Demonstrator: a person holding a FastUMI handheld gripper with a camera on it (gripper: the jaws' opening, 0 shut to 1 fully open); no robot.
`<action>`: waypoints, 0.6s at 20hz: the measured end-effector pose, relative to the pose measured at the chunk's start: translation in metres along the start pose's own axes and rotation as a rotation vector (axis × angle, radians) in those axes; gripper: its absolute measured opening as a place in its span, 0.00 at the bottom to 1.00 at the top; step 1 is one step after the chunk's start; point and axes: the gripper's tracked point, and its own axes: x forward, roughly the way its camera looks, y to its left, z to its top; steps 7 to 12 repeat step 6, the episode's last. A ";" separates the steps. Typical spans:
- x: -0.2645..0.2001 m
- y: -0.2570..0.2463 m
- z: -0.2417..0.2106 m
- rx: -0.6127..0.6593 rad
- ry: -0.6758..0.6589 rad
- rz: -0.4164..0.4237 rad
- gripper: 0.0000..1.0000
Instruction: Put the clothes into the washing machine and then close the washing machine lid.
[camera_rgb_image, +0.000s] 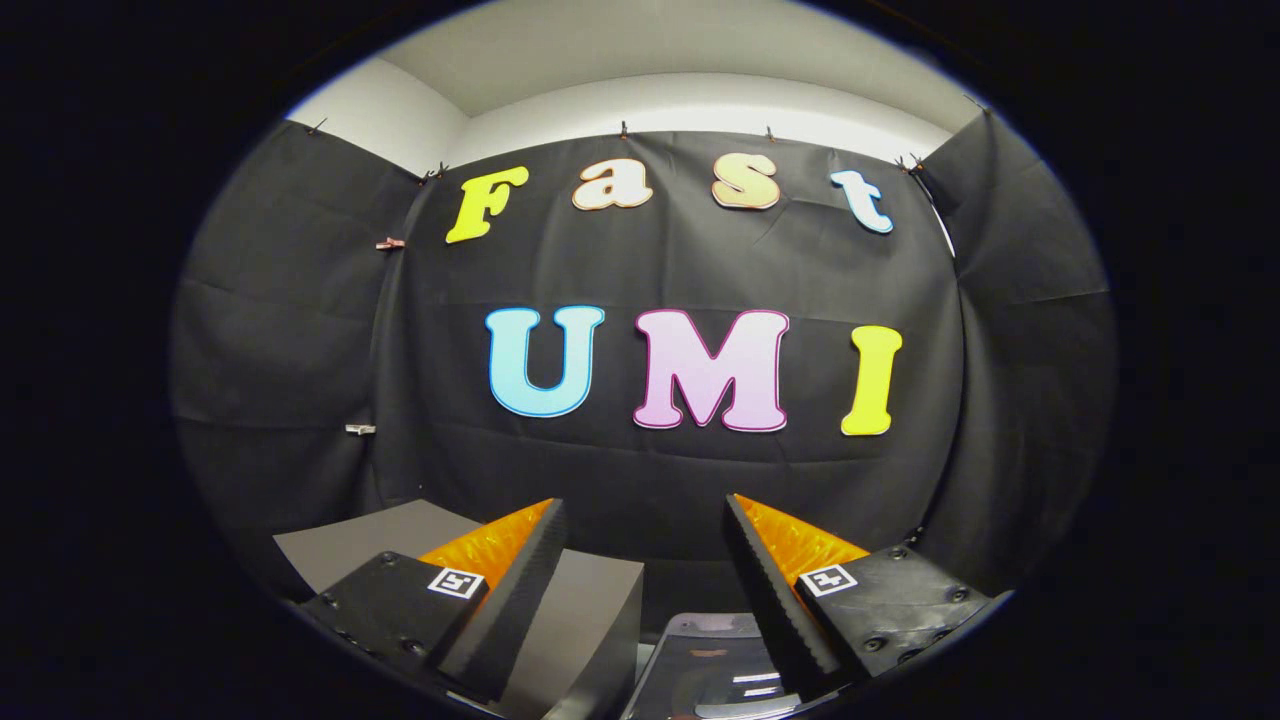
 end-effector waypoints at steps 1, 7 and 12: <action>0.000 0.001 0.000 0.000 0.000 0.001 0.99; 0.003 0.008 0.007 -0.003 -0.016 0.014 0.99; 0.003 0.008 0.007 -0.003 -0.016 0.014 0.99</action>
